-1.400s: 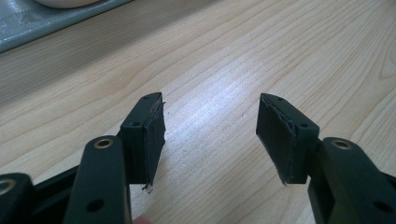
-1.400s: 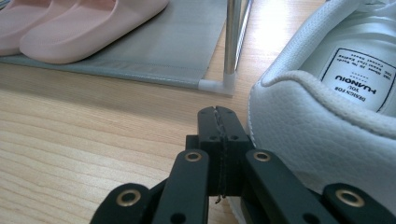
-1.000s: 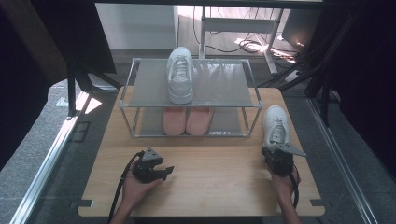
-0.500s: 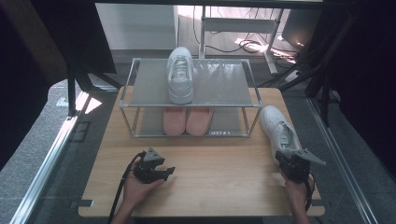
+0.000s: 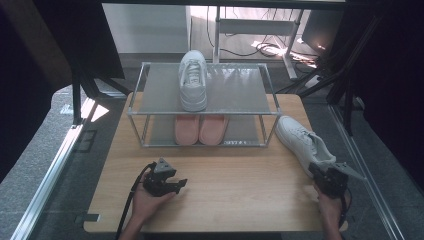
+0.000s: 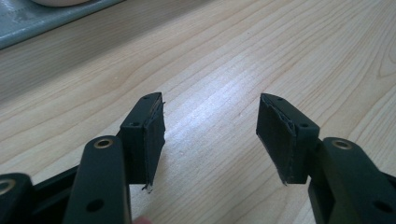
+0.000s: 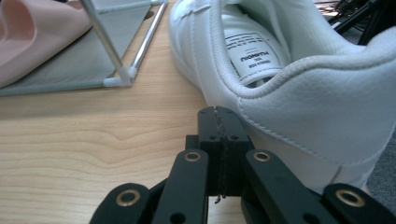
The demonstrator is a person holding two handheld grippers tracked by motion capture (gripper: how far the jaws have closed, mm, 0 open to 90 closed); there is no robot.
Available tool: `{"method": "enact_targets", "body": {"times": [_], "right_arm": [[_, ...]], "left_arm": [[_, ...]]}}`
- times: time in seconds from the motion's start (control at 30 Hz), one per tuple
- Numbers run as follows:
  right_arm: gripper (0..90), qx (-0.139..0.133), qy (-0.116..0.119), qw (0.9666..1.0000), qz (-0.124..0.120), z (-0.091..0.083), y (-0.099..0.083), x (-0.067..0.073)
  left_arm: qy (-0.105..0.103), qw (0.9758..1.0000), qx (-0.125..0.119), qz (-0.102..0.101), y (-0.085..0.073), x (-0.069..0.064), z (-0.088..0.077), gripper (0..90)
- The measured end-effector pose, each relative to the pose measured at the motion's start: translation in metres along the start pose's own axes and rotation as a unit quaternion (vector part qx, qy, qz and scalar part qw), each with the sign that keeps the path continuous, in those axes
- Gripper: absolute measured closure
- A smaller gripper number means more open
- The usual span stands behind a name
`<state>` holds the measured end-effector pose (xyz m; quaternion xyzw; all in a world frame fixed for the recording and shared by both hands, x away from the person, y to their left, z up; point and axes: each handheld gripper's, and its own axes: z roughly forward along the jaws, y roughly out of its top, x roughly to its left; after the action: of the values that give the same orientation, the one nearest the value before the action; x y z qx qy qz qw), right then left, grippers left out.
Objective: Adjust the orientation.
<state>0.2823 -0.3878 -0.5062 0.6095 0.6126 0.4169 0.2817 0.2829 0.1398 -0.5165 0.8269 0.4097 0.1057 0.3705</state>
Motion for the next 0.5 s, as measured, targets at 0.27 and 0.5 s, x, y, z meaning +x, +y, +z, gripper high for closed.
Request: {"method": "enact_targets", "body": {"times": [0.27,0.5], "right_arm": [[89.9,-0.006,0.001,1.0000,0.005,-0.001,0.000,-0.011],[89.8,-0.007,0.000,0.9999,0.008,-0.001,0.000,-0.014]], "left_arm": [[-0.001,1.0000,0.003,0.000,0.000,0.000,0.001,42.8],[0.000,1.0000,0.003,0.000,-0.001,0.001,0.001,42.7]]}}
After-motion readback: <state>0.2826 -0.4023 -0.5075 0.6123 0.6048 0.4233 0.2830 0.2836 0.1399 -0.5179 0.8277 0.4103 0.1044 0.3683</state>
